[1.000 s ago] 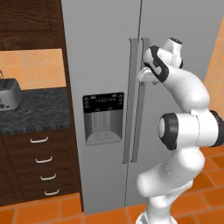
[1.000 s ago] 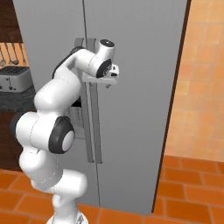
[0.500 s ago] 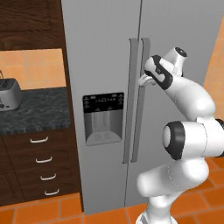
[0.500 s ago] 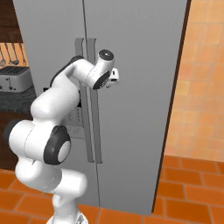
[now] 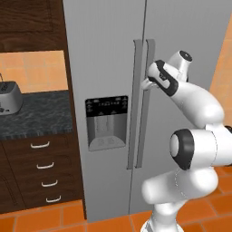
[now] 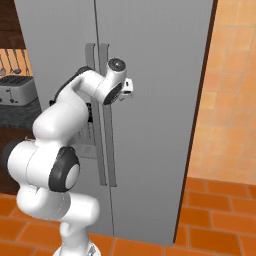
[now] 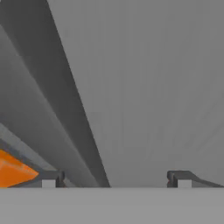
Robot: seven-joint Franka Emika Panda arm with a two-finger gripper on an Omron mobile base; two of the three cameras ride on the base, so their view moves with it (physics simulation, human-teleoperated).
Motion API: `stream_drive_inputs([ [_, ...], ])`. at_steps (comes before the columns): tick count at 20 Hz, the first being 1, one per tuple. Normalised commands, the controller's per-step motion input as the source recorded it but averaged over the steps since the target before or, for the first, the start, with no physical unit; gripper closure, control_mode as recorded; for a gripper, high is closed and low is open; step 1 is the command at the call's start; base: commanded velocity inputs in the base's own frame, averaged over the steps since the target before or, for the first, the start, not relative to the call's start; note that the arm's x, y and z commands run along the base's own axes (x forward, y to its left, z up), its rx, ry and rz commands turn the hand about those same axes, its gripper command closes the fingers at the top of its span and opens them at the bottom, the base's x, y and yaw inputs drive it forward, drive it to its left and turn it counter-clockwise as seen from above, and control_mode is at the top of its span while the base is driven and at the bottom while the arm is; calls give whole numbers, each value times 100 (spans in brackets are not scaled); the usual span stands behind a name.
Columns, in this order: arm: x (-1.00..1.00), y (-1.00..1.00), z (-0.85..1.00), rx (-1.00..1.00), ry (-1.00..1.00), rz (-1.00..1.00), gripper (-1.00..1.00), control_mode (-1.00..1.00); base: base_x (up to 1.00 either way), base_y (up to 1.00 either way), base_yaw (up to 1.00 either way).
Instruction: Take the strawberry from the fridge and place it on top of the pancake, located on the dining counter.
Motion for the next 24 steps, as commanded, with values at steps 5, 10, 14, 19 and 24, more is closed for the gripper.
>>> stream_drive_inputs([
  [5, -14, 19, 0, 0, -3, -8, -100, -100, 0, 0, 0],
  [10, -10, 2, 1, 0, -1, -1, -100, -100, 0, 0, 0],
  [14, 18, 23, 0, 0, -2, 0, -100, -100, 0, 0, 0],
  [19, 64, 0, -3, 0, -9, 0, -100, -100, 0, 0, 0],
  [24, 54, -13, -12, 0, -22, 1, -100, -100, 0, 0, 0],
])
